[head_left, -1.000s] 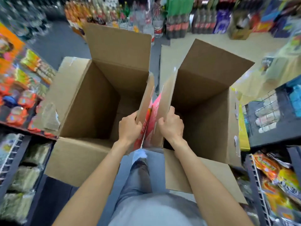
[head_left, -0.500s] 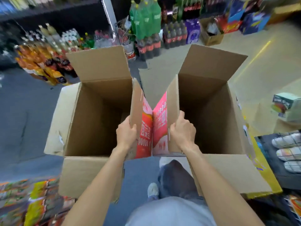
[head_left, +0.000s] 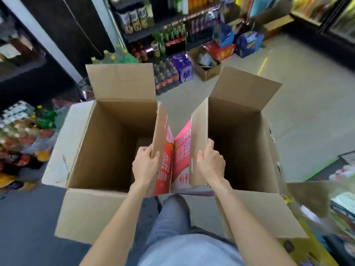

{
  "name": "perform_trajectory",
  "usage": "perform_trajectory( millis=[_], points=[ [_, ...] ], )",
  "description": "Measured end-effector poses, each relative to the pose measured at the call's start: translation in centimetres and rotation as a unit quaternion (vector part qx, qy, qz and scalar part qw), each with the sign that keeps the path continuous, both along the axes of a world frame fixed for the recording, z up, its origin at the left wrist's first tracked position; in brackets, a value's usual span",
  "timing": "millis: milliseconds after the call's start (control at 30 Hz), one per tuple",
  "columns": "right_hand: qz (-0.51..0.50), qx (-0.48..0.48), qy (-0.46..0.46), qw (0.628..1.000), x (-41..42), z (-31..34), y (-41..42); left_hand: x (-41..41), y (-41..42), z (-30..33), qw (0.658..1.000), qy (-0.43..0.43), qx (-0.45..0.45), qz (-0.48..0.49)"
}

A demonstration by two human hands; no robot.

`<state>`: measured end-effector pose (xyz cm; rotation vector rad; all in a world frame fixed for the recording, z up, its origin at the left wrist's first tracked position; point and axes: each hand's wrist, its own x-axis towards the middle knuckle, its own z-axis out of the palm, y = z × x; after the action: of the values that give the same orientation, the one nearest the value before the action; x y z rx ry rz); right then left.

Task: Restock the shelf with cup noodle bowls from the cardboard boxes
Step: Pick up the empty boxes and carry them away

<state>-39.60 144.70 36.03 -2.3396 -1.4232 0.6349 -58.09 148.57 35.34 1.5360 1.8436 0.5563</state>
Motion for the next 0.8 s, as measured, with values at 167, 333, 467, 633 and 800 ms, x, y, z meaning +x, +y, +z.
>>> perform_trajectory(
  millis=[167,333,467,633,800],
  points=[
    [-0.109,0.003,0.008,0.994,8.9,-0.1,12.7,7.0,14.2,0.1,0.997,-0.026,0.0,-0.067],
    [-0.213,0.029,0.051,0.975,20.1,-0.5,24.4,17.1,29.2,-0.1,0.988,-0.059,-0.002,-0.143],
    [-0.263,0.059,0.081,0.96,29.4,0.5,31.1,25.6,40.1,0.6,0.978,-0.06,0.006,-0.202],
    [-0.293,0.06,0.046,0.953,40.9,0.4,39.0,37.6,51.3,0.8,0.963,-0.051,0.017,-0.266],
    [-0.296,0.027,0.001,0.955,53.3,-1.9,47.2,50.1,61.2,-1.3,0.956,-0.064,0.006,-0.286]
  ],
)
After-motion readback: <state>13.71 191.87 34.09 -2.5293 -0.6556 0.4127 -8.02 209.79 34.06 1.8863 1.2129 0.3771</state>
